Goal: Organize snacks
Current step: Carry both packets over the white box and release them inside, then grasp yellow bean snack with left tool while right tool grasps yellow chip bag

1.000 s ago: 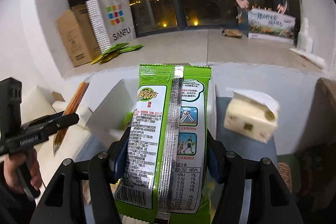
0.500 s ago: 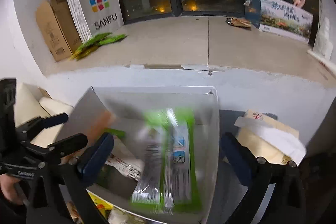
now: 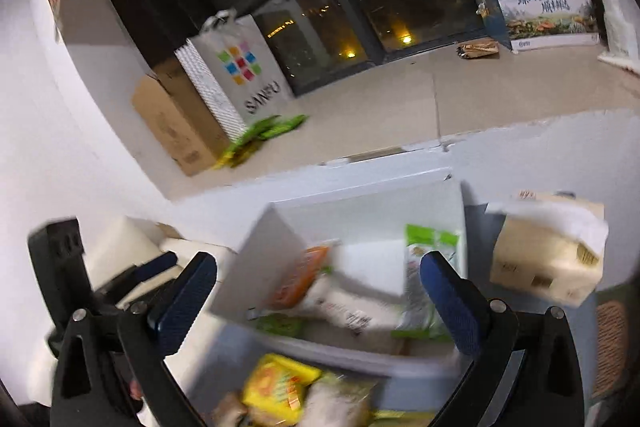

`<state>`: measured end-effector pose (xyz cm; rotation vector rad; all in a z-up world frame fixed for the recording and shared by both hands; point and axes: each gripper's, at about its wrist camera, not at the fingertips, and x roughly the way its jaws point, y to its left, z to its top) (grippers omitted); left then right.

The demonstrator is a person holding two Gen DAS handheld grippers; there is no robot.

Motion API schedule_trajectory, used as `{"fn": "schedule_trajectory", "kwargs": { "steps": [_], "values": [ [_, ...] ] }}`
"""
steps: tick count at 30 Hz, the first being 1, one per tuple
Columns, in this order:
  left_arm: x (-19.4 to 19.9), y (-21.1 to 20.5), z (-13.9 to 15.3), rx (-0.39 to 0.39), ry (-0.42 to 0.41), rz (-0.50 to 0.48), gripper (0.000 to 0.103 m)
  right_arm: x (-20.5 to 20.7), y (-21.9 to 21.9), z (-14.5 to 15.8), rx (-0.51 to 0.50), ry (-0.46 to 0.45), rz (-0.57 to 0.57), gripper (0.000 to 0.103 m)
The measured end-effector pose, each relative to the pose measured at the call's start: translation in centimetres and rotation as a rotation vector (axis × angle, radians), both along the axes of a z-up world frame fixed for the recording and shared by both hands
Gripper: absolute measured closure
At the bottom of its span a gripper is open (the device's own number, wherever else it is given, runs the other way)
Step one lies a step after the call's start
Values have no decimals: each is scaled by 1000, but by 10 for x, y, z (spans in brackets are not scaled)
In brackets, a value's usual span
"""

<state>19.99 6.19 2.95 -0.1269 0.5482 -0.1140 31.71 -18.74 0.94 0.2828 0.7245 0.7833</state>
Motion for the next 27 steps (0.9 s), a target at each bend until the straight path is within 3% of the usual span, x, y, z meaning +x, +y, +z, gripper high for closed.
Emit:
{"fn": "schedule_trajectory", "kwargs": {
  "steps": [4,8,12,16,21,27],
  "values": [
    [-48,-4,7,-30,-39,-7,0,-38,-16,13,71,-30,36,0],
    [-88,-9,7,-31,-63,8,0,-83,-27,25,5,-81,43,0],
    [-121,-13,3,-40,-83,-17,0,-134,-38,31,-91,-197,14,0],
    [-150,-18,-3,18,-77,-24,0,-180,-57,30,-202,-318,-70,0],
    [-171,-16,-17,-29,-33,-17,0,-214,-90,23,-193,-304,-147,0],
    [-178,-21,-32,-48,12,-23,0,-226,-97,3,-276,-280,-174,0]
  ]
}}
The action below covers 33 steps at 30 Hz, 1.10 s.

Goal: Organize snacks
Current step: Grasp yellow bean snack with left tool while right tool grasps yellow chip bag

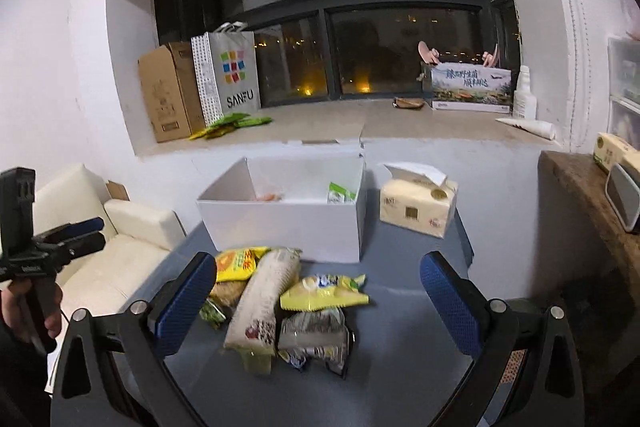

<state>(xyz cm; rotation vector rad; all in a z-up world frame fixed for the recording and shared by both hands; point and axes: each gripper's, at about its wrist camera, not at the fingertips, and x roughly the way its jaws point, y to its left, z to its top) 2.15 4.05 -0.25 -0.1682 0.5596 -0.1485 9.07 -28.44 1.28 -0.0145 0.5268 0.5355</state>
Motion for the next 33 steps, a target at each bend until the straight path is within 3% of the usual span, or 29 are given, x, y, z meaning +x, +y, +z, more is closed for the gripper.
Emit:
{"fn": "schedule_trajectory", "kwargs": {
  "steps": [3,6,9,18,20,22,25,29,33],
  "values": [
    [0,-4,-4,-2,14,-9,0,10,5,-17,-1,54,6,0],
    [2,-8,-9,1,28,-22,0,38,20,-43,-91,189,-24,0],
    [3,-9,-18,-5,56,-18,0,69,40,-66,-144,266,-8,0],
    [8,0,-41,-33,120,-4,0,153,74,-128,-150,538,-75,0],
    [11,4,-47,-28,136,9,0,165,75,-145,-116,619,-65,9],
    [14,8,-52,-27,147,15,0,169,72,-157,-87,673,-60,27],
    [21,12,-58,-19,159,15,0,163,64,-156,-33,676,-36,48],
    [41,12,-63,28,165,-9,0,149,42,-137,29,610,-48,52],
    [74,-4,-69,176,160,-87,0,131,22,-112,107,550,-21,53]
  ]
}}
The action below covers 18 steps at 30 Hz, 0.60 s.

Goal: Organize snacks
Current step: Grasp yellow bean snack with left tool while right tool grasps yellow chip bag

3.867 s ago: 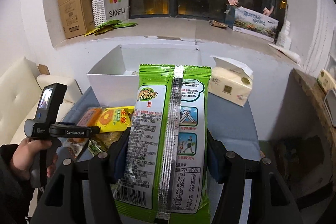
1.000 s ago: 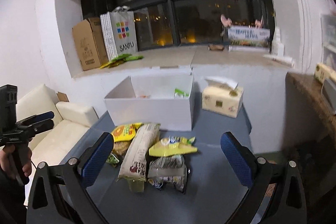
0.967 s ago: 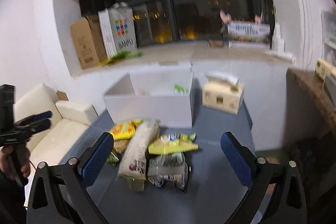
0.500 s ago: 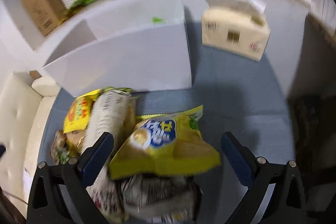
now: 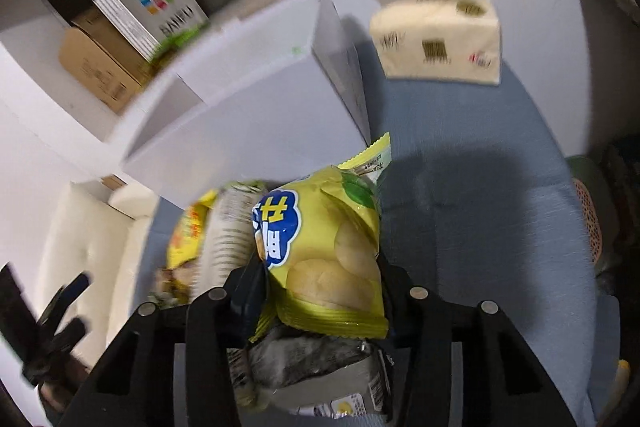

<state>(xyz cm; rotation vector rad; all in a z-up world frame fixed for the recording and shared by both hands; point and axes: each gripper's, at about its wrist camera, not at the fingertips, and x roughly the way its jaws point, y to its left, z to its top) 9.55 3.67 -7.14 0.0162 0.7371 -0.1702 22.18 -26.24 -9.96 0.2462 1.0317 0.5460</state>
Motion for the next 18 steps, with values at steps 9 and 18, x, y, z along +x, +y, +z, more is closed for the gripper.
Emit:
{"fn": "schedule_trajectory", "kwargs": {
  "steps": [9,18],
  "values": [
    [75,-46,-42,341,75,-145,0,-44,-38,53,83,-129,-28,53],
    [118,-43,-74,243,154,-131,27,-57,-41,48,82,-139,-45,53]
  ]
}}
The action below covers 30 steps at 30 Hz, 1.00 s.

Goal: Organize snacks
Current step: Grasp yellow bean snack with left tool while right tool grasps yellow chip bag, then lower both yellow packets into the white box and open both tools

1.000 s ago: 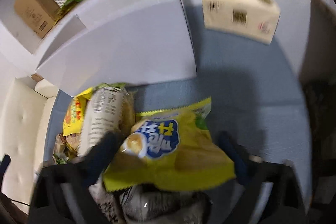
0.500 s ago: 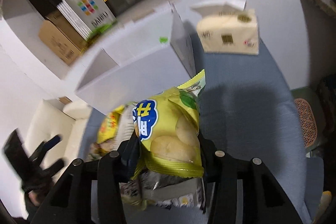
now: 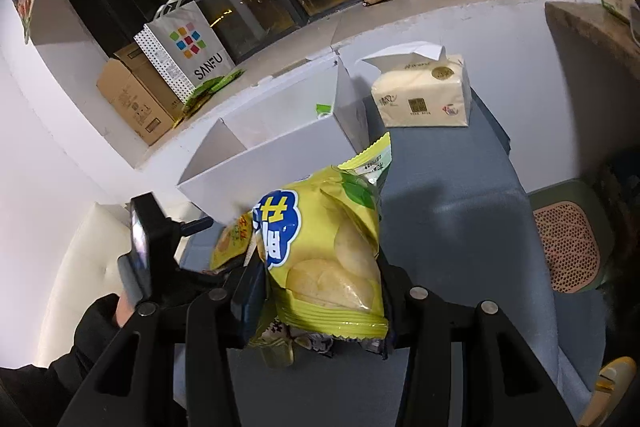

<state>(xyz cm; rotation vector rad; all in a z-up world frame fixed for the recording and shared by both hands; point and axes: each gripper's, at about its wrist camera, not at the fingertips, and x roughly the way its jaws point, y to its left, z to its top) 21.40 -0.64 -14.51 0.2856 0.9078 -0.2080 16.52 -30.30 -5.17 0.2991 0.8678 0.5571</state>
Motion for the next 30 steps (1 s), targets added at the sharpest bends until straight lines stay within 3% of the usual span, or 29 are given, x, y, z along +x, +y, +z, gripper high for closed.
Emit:
{"fn": "schedule_trajectory", "kwargs": {
  "steps": [1,2,5,7,9,13,17,23,27,30],
  "values": [
    [2,6,2,-41,-3,11,37,1,0,-1,7,7,4,53],
    [2,9,4,-66,-11,10,55,0,0,-2,8,5,5,53],
    [-7,16,22,-128,-46,10,76,-1,-1,-3,7,5,7,53],
    [-20,23,38,-207,-75,4,81,-1,-1,-4,11,6,10,53],
    [-30,29,49,-245,-101,19,83,-1,1,-4,13,2,16,53],
    [-56,52,77,-420,-166,64,84,0,9,-4,22,-2,32,53],
    [-76,70,110,-529,-258,91,84,3,24,3,30,-16,70,53],
    [-49,88,153,-558,-355,135,84,24,51,36,35,-88,120,53],
    [-15,102,164,-562,-369,188,84,62,80,59,-17,-134,134,53],
    [26,104,156,-559,-337,221,84,102,97,64,-42,-119,122,53]
  ]
}}
